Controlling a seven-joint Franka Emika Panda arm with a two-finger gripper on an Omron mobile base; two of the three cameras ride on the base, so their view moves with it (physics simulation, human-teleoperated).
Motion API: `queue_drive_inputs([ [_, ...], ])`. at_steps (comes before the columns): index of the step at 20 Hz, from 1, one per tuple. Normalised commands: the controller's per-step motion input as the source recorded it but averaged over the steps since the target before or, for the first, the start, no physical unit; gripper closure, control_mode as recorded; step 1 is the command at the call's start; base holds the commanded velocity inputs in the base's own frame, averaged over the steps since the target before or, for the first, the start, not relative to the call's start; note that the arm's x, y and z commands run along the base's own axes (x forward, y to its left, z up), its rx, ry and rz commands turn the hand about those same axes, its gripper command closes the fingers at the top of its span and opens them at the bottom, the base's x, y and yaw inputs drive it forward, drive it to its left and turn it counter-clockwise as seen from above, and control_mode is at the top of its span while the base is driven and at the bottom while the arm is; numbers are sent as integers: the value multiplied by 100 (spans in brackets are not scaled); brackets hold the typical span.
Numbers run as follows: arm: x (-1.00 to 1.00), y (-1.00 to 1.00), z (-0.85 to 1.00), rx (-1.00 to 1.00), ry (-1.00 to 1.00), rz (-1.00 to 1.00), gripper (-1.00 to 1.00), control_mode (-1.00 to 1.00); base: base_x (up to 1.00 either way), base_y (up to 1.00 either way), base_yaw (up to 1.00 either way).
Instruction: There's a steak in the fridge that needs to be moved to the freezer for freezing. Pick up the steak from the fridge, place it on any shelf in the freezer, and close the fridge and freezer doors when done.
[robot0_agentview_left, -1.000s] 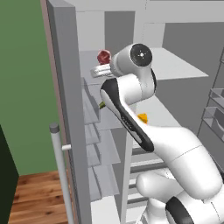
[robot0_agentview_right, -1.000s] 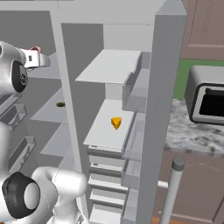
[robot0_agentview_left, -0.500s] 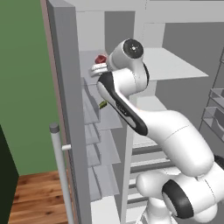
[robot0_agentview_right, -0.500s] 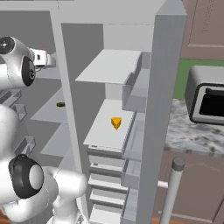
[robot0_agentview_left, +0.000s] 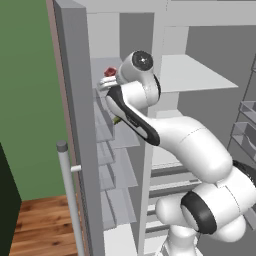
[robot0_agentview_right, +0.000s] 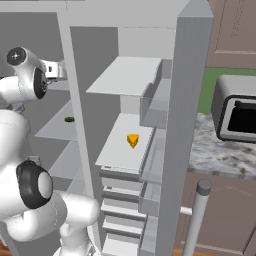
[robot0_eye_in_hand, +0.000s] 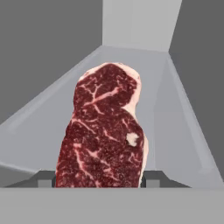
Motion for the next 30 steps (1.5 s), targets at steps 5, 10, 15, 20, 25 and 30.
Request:
queue_drive_inputs([
  [5, 42, 3, -24, 0, 7, 0, 100, -100, 0, 0, 0],
  [10, 47, 7, -16, 0, 7, 0, 100, -100, 0, 0, 0],
  [15, 38, 17, -17, 0, 1, 0, 100, -100, 0, 0, 0],
  [20, 41, 13, -19, 0, 0, 0, 100, -100, 0, 0, 0],
  [25, 46, 6, -36, 0, 2, 0, 100, -100, 0, 0, 0],
  [30, 42, 8, -45, 0, 3, 0, 100, -100, 0, 0, 0],
])
